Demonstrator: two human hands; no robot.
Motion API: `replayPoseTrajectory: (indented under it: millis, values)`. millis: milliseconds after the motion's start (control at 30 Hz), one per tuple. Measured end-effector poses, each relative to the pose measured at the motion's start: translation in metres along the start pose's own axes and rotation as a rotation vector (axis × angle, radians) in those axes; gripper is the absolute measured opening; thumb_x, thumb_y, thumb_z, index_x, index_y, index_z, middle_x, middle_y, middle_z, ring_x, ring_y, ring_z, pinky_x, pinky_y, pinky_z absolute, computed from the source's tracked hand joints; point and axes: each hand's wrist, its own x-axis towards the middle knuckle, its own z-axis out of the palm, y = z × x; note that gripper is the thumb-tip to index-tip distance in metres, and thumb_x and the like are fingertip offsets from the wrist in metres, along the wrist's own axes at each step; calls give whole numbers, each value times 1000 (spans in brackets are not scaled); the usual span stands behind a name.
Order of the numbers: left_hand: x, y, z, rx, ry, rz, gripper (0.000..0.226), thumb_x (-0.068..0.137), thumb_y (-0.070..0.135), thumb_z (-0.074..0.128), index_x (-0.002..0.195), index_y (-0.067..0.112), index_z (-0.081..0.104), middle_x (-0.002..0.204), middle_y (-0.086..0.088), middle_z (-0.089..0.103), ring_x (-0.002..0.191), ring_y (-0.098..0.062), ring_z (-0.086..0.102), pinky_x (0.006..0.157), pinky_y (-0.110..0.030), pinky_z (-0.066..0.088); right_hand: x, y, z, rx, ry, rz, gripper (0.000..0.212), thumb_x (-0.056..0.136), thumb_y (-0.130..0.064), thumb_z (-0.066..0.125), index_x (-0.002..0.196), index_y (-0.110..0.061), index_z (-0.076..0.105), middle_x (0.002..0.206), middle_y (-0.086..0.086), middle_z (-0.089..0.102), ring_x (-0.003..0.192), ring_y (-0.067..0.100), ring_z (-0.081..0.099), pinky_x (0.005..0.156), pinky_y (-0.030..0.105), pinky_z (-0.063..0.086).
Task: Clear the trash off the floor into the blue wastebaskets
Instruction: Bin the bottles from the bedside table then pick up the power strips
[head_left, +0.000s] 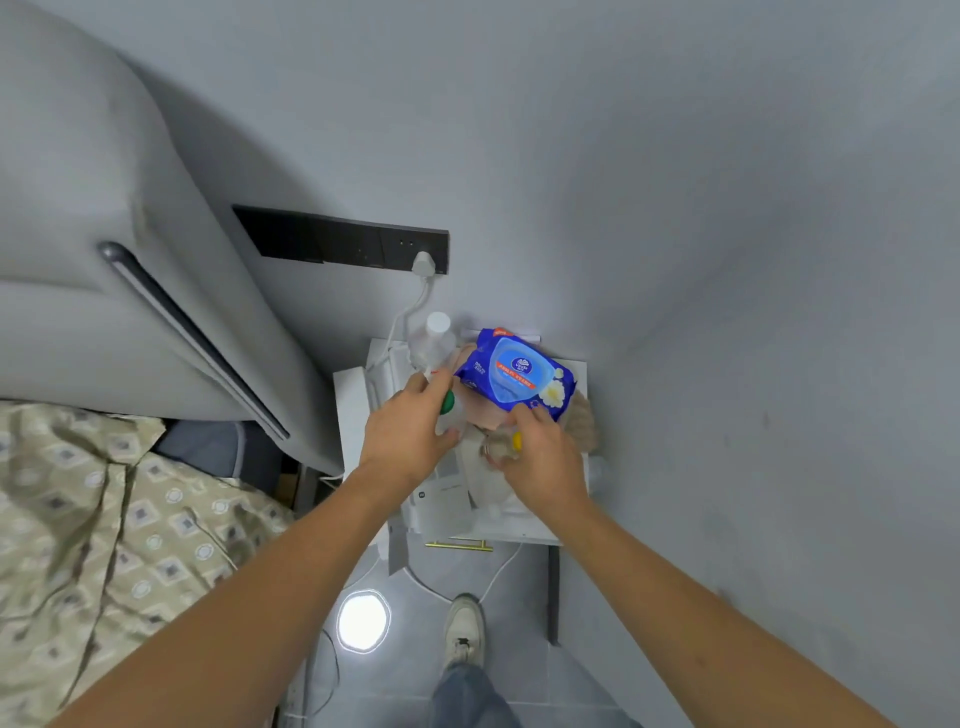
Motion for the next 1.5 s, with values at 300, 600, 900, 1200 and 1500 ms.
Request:
replayPoseTrajectory:
  millis: [300,600,900,1200,1500]
  values:
    - [-142,0,-86,-68,91,42,54,83,45,71,123,31,37,115,3,58,89,-29,63,63,-38,52,-125,-43,-76,314,157,146,49,66,-37,85,106,-31,57,102,-9,64,89,17,60,71,33,51]
    - [-323,40,-81,-221,65,206,56,77,40,81,119,32,43,111,5,61,90,-30,63,69,-38,49,-380,-50,-94,642,340,344,45,61,-41,85,98,-40,61,100,-17,64,88,0,61,77,16,47]
    - [-414,148,56,-163,-233,460,47,75,36,84,106,33,48,101,9,57,84,-21,57,66,-33,44,-576,96,-33,687,451,689,44,58,-44,83,97,-38,65,97,-17,64,89,2,63,80,27,54]
    - [-429,298,281,-175,-440,622,48,83,41,75,122,39,47,115,20,48,96,-9,57,77,-28,55,-626,321,27,652,533,865,41,66,-30,89,99,-35,65,99,-19,58,89,-1,59,73,11,44]
    - [-361,360,558,-229,-448,640,49,88,29,74,131,37,52,123,16,52,104,-10,60,78,-35,59,-574,552,173,660,590,788,39,76,-24,83,112,-21,67,110,-4,59,98,18,64,88,38,55]
